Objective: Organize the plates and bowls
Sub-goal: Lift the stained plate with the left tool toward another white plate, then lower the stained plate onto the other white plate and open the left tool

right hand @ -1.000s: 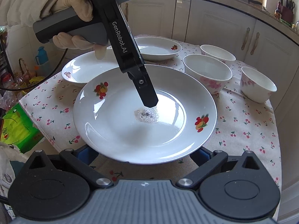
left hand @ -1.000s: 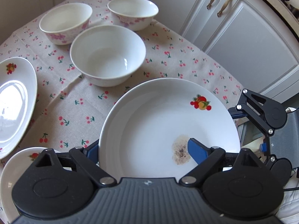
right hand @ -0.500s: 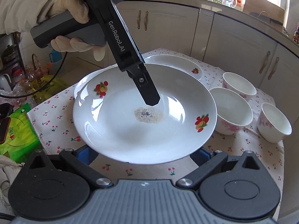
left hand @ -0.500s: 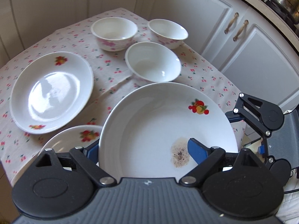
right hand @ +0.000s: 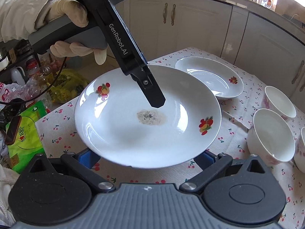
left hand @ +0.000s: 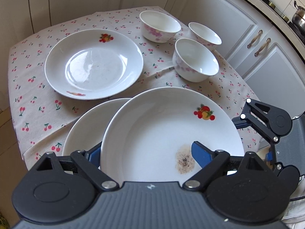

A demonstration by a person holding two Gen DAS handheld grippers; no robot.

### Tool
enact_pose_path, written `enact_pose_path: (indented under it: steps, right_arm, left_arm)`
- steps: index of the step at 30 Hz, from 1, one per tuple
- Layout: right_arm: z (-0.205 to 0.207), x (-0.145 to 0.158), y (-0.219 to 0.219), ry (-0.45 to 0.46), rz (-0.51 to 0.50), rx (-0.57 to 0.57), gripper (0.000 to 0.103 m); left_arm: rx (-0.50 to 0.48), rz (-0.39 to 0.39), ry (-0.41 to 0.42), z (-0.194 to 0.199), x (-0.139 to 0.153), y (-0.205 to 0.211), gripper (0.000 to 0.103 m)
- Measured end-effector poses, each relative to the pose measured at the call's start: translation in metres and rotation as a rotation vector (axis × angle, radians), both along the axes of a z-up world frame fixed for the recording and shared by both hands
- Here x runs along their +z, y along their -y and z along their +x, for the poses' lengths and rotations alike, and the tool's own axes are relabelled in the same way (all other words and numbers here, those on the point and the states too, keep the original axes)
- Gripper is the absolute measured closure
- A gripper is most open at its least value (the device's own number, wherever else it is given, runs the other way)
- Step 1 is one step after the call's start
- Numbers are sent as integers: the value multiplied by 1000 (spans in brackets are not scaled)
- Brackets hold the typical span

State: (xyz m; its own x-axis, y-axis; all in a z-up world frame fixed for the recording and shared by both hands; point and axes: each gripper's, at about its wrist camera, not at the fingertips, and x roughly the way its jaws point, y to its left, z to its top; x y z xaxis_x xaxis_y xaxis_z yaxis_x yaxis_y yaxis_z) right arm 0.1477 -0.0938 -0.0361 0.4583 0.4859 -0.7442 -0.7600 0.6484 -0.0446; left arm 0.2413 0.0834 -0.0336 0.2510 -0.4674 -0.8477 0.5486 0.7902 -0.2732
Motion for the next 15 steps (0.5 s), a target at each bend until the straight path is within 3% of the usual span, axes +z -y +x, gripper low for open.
enact_pose_path:
  steps: [15]
  right_arm:
    - [6,0,-17,-27,-48,-21,0]
  left_arm:
    - [6,-30,-32,14,-21,-12,11]
